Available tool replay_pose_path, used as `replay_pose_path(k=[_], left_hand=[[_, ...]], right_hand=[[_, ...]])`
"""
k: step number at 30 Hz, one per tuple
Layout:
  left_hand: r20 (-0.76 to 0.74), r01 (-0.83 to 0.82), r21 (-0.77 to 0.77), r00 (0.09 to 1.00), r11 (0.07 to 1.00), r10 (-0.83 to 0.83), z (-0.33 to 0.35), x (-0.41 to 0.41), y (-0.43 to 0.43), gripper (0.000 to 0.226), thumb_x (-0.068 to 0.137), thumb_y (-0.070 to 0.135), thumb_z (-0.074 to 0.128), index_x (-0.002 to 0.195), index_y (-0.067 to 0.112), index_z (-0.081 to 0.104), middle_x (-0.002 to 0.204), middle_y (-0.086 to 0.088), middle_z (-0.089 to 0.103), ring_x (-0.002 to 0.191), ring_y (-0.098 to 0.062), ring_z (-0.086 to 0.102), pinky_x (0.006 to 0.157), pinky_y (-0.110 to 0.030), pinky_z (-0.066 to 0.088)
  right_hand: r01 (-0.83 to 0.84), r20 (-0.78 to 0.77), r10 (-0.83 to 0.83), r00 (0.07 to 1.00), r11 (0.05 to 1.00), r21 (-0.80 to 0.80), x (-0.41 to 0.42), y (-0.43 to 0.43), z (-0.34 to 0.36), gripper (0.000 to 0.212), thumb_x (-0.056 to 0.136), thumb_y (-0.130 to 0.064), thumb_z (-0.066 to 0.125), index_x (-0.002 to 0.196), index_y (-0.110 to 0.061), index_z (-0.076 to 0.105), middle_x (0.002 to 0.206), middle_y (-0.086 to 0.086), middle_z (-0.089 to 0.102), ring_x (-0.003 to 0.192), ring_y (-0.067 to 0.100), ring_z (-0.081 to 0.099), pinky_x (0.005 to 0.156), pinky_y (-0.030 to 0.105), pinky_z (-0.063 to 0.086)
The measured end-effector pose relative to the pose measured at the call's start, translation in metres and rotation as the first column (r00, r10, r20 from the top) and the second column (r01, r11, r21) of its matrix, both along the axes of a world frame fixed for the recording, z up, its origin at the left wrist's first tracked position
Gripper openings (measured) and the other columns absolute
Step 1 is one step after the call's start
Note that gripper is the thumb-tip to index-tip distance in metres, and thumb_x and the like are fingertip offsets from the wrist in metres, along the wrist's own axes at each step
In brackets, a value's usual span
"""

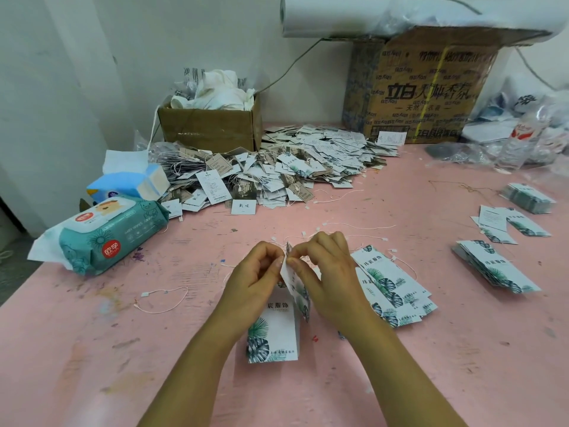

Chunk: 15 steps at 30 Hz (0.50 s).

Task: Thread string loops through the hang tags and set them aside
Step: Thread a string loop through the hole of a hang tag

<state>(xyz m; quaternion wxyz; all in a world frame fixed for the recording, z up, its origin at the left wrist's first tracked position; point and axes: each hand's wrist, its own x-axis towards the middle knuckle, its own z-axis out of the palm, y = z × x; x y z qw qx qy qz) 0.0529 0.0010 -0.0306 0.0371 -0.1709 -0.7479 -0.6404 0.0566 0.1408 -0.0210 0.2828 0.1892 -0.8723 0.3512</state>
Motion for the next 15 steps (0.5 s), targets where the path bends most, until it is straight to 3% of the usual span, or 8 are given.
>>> replay_pose_path(k=[3,7,10,15], left_hand=[[-0.016,0.004,-0.004,1.000,1.000,-0.004,0.0011,0.0007,-0.0006,0.013,0.096,0.008,0.047,0.086,0.014,0.053,0.073,-0.002,0.057,0.072,-0.018,0.055,0.076,-0.044,0.046],[-0.048,-0.004,-0.037,0.999,0.999,0.002,0.0008,0.0013,-0.0003,0.013,0.096,0.008,0.046,0.085,0.014,0.052,0.069,0.004,0.055,0.069,-0.013,0.053,0.072,-0.038,0.047],[-0.055,-0.040,-0.070,0.998,0.997,0.036,0.0001,0.0011,0.0006,0.016,0.095,0.008,0.047,0.083,0.018,0.051,0.064,0.013,0.055,0.062,-0.004,0.049,0.062,-0.019,0.041],[-0.030,-0.085,-0.052,0.996,0.995,0.083,0.0000,0.0008,0.0010,0.017,0.094,0.011,0.048,0.081,0.021,0.052,0.063,0.011,0.055,0.058,-0.007,0.046,0.056,-0.020,0.037]], right_hand=[[0.001,0.020,0.000,1.000,1.000,-0.018,0.0004,-0.0011,0.0002,0.012,0.085,-0.014,0.060,0.092,-0.007,0.066,0.080,-0.002,0.052,0.081,0.011,0.034,0.069,0.014,0.022],[-0.005,0.077,0.001,0.997,0.999,0.049,-0.0014,-0.0008,-0.0023,0.030,0.089,-0.021,0.049,0.114,-0.011,0.063,0.087,-0.003,0.048,0.087,0.011,0.029,0.069,0.017,0.021],[0.009,0.091,-0.016,0.996,0.997,0.077,-0.0035,0.0020,-0.0045,0.029,0.090,-0.023,0.044,0.104,-0.010,0.067,0.087,0.004,0.053,0.087,0.014,0.031,0.071,0.020,0.023],[-0.005,0.081,0.000,0.997,0.998,0.056,-0.0039,0.0022,-0.0041,0.041,0.089,-0.036,0.033,0.096,-0.010,0.065,0.086,-0.007,0.047,0.086,0.013,0.033,0.070,0.020,0.023]])
